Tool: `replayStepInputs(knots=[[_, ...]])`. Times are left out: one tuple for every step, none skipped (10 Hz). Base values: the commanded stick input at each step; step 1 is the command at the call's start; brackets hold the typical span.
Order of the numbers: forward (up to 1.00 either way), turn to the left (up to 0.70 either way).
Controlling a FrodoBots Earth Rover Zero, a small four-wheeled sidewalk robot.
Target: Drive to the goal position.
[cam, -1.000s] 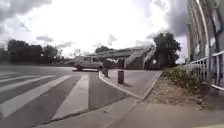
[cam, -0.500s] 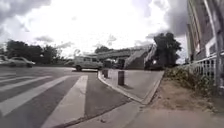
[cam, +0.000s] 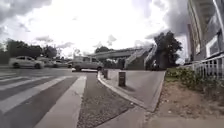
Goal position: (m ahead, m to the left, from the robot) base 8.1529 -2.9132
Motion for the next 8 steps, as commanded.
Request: replayStepInputs(knots=[[0.45, 0.0], [0.45, 0.0], [0.45, 0.0], [0.45, 0.0], [0.45, 0.0], [0.45, 0.0], [0.45, 0.0], [0.45, 0.0]])
